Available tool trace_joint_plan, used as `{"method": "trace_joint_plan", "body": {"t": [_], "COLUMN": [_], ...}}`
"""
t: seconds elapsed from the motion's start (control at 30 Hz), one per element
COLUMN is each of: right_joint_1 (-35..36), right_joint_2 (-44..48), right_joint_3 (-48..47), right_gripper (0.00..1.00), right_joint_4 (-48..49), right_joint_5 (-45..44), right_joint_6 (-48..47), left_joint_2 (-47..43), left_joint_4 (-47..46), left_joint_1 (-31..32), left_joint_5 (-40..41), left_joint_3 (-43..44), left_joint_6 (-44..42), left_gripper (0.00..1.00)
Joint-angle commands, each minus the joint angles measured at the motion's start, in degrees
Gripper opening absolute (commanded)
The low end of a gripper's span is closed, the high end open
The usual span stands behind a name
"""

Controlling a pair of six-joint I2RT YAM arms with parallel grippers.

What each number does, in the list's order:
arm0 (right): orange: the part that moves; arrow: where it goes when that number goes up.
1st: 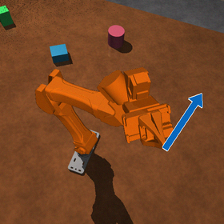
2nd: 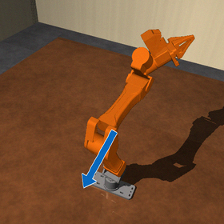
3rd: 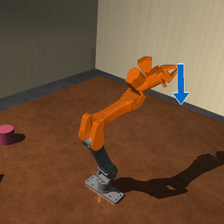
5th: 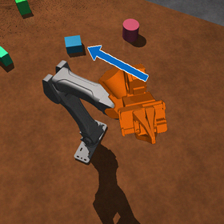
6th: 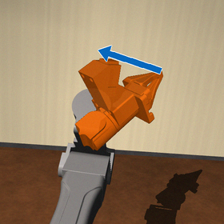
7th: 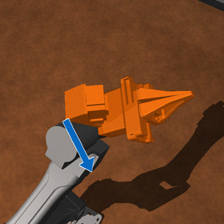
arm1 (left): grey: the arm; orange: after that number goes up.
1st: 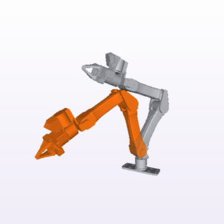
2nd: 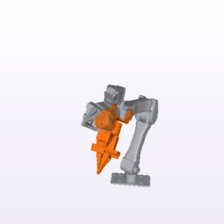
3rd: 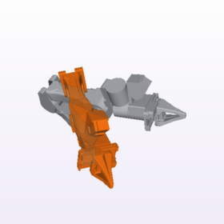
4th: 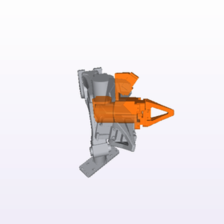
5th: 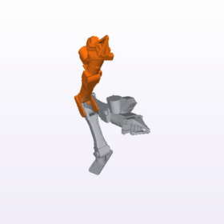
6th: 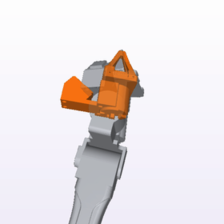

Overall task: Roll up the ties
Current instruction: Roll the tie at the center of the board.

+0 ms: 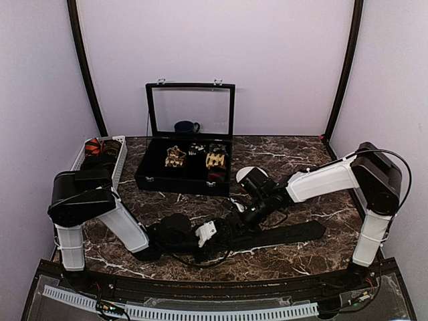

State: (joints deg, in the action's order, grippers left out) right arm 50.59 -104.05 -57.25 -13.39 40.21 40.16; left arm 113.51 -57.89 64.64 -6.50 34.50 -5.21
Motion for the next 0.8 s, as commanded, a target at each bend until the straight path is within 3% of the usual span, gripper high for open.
{"method": "trace_joint_plan", "body": {"t": [0.0,0.3,0.47,0.53,0.63,0.77], "right_joint_1": [0.68,1.4,1.48,1.44,1.44,1.13], "right_joint_2": [-2.19,-5.2,-4.13,-4.1,-4.78,-4.48], "right_joint_3": [-4.31,-6.13,-5.45,-5.29,-4.67,-1.61], "right_gripper": [0.5,0.36,0.44,0.36,0.17,0.03], "right_joint_4": [-3.35,-7.86,-8.27,-8.34,-7.9,-5.21], "right_joint_5": [-1.65,-2.42,-1.88,-2.37,-3.1,-2.34], "right_joint_6": [-0.05,-0.96,-0.88,-0.88,-0.91,-0.79], "left_joint_2": [0.74,0.74,0.74,0.79,0.79,0.4], "left_joint_4": [11.87,12.6,13.49,13.5,13.52,12.63], "left_joint_1": [0.53,0.66,0.66,0.66,0.66,0.66], "left_joint_5": [1.71,2.55,2.91,2.94,3.08,3.34], "left_joint_3": [-1.09,-0.66,-0.32,-0.25,-0.27,-0.84], "left_joint_6": [-0.32,-0.24,-0.02,0.03,0.11,0.49], "left_gripper": [0.27,0.27,0.27,0.27,0.28,0.36]}}
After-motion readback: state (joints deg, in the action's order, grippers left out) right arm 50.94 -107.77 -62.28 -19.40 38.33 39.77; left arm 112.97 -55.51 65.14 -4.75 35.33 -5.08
